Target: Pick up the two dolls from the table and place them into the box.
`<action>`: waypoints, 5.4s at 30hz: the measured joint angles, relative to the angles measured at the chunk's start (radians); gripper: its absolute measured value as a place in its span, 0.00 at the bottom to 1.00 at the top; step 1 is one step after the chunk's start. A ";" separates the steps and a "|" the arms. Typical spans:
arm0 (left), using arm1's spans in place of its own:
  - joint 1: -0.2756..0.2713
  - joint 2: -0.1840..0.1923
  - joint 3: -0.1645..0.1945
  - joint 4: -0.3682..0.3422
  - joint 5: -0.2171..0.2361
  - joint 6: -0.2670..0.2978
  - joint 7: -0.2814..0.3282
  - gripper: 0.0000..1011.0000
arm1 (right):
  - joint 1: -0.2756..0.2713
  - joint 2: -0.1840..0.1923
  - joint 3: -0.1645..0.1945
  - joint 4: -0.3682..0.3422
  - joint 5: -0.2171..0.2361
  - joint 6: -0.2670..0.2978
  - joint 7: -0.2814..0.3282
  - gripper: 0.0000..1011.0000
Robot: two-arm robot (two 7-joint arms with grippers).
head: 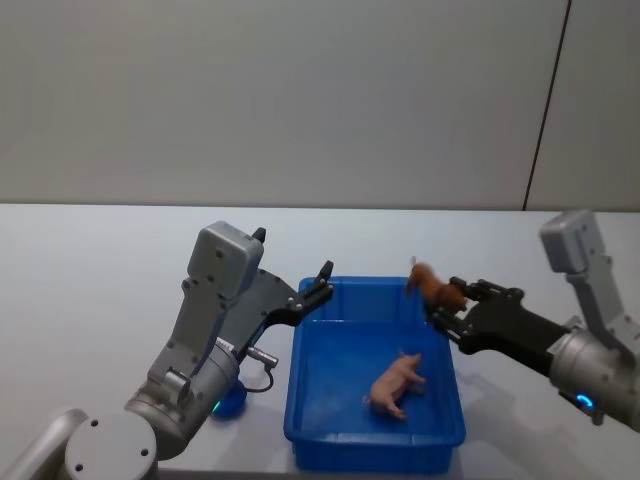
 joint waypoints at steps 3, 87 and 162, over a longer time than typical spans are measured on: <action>0.000 0.000 0.000 0.000 0.000 0.000 0.000 0.99 | 0.018 -0.011 -0.008 0.025 -0.006 0.016 0.021 0.51; 0.026 0.102 -0.084 0.107 -0.055 0.124 -0.125 0.99 | -0.150 0.154 0.072 -0.108 0.054 -0.042 -0.048 0.99; 0.054 0.071 -0.068 0.210 -0.074 0.116 -0.225 0.99 | -0.151 0.155 0.072 -0.109 0.053 -0.042 -0.048 0.99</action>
